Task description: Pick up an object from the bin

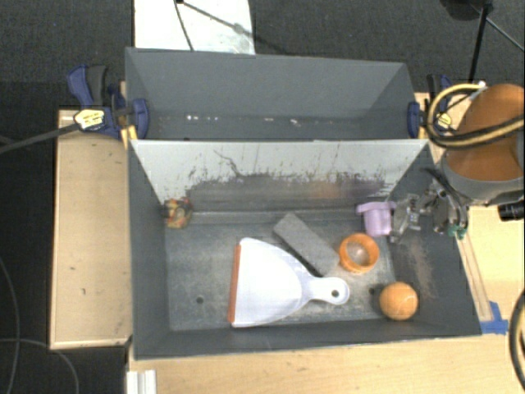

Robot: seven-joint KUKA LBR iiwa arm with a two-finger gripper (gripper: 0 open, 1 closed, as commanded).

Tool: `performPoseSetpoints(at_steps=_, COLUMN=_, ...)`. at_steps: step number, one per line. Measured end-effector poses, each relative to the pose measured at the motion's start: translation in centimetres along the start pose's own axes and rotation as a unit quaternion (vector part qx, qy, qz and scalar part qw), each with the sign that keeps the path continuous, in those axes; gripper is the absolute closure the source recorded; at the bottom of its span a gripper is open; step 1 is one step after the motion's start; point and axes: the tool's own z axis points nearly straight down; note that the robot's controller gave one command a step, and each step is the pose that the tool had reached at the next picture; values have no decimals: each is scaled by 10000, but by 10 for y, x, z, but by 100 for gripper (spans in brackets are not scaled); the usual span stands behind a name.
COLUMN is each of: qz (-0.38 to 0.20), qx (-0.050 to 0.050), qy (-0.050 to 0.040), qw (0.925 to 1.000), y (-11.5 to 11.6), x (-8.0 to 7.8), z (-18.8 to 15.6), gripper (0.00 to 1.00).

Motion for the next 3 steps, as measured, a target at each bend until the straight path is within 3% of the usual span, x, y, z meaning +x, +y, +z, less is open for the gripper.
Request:
performPoseSetpoints(at_steps=1, qz=-75, qx=-1, qy=-7, qw=10000, y=9, x=14, z=27, gripper=100)
performPoseSetpoints(at_steps=2, qz=-328, qx=2, qy=8, qw=9995, y=23, x=13, z=45, gripper=100)
performPoseSetpoints(at_steps=3, qz=-289, qx=-16, qy=91, qw=9995, y=23, x=26, z=59, gripper=0)
